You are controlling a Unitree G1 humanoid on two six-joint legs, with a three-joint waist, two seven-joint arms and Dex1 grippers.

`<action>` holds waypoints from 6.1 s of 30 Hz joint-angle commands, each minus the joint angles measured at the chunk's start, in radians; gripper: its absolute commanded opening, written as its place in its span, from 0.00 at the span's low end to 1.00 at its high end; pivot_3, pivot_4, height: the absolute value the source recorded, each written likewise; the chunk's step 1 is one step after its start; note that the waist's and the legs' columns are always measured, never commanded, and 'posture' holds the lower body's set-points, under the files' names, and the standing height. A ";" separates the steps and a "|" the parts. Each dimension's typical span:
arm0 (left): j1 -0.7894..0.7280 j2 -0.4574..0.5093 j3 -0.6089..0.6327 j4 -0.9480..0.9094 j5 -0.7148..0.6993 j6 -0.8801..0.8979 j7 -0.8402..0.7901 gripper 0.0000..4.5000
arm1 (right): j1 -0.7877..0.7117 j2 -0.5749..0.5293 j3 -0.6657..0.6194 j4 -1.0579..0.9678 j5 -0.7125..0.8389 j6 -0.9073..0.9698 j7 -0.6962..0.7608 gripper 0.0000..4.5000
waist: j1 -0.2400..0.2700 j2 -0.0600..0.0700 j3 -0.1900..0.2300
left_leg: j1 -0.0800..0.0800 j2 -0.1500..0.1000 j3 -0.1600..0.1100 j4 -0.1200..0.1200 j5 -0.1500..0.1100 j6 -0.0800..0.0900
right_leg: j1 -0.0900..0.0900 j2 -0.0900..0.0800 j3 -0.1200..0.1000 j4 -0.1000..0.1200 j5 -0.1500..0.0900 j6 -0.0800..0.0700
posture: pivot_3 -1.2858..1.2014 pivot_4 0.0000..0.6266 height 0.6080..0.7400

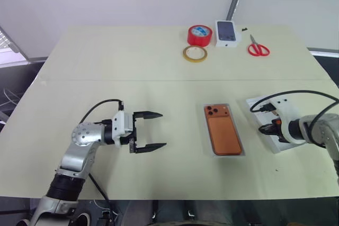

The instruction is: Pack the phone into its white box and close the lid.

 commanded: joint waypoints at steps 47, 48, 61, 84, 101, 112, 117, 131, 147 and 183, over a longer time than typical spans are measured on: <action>-0.116 -0.054 -0.003 -0.029 -0.023 0.187 0.164 1.00 | 0.420 0.257 -0.023 -0.399 1.536 -0.749 -0.588 0.01 | -0.020 0.003 0.003 | 0.000 0.001 0.001 0.000 0.000 0.001 | 0.001 0.002 0.000 -0.001 0.000 0.001 | 0.52 0.24 1.00; -0.109 -0.055 0.000 -0.037 -0.027 0.183 0.161 1.00 | 0.431 0.245 -0.008 -0.395 1.536 -0.752 -0.586 0.01 | -0.019 0.003 0.003 | 0.000 0.001 0.001 0.000 0.000 0.001 | 0.001 0.002 0.000 -0.001 0.000 0.001 | 0.52 0.24 1.00; -0.035 -0.106 -0.100 -0.096 -0.022 0.185 0.137 0.15 | 0.385 0.327 0.051 -0.179 1.536 -0.685 -0.604 0.00 | -0.018 0.003 0.003 | 0.000 0.002 0.000 0.000 -0.001 0.001 | 0.001 0.001 0.000 -0.003 0.000 0.001 | 0.52 0.24 1.00; -0.227 -0.409 -0.212 0.339 0.111 0.041 0.176 0.00 | 0.378 0.143 -0.136 -0.114 1.492 -0.629 -0.596 0.65 | 0.006 0.003 0.003 | -0.002 0.001 0.001 0.001 -0.002 0.003 | 0.002 0.001 0.000 -0.005 0.001 0.002 | 0.52 0.24 1.00; -0.343 -0.571 -0.206 0.528 0.140 0.010 0.181 0.00 | 0.412 -0.043 -0.291 0.000 0.721 -0.740 -0.092 0.53 | 0.005 0.001 0.004 | 0.000 0.001 0.001 0.000 -0.002 0.004 | 0.003 0.004 -0.001 -0.005 0.001 0.002 | 0.52 0.24 1.00; -0.371 -0.457 -0.094 0.409 0.106 0.163 0.264 0.00 | 0.368 0.065 -0.008 -0.011 0.070 -1.131 -0.040 0.01 | 0.006 0.001 0.004 | -0.001 0.001 0.001 0.001 -0.002 0.004 | 0.002 0.004 -0.001 -0.004 0.001 0.003 | 0.52 0.24 1.00; -0.398 -0.423 -0.079 0.481 0.127 0.234 0.310 0.00 | 0.334 0.108 0.003 0.003 -0.007 -1.145 -0.020 0.01 | 0.006 0.001 0.004 | -0.001 0.001 0.001 0.001 -0.002 0.004 | 0.002 0.004 -0.001 -0.004 0.001 0.002 | 0.52 0.24 1.00; -0.409 -0.473 -0.151 0.538 0.181 0.267 0.290 0.00 | 0.310 0.170 -0.011 -0.008 -0.100 -1.136 0.025 0.01 | 0.005 0.001 0.004 | 0.000 0.001 0.001 0.001 -0.002 0.003 | 0.002 0.004 0.000 -0.004 0.001 0.002 | 0.52 0.24 1.00; -0.380 -0.494 -0.180 0.438 0.180 0.300 0.244 0.00 | 0.401 0.161 -0.069 -0.073 -0.122 -1.126 0.093 0.01 | 0.005 0.002 0.004 | 0.000 0.001 0.001 0.001 -0.002 0.003 | 0.002 0.003 0.000 -0.003 0.001 0.002 | 0.52 0.24 1.00; -0.394 -0.449 -0.122 0.369 0.107 0.390 0.233 0.00 | 0.519 0.089 -0.189 -0.081 -0.194 -1.171 0.217 0.01 | 0.006 0.002 0.003 | 0.000 0.001 0.001 0.002 -0.002 0.003 | 0.003 0.003 0.000 -0.003 0.001 0.002 | 0.52 0.24 1.00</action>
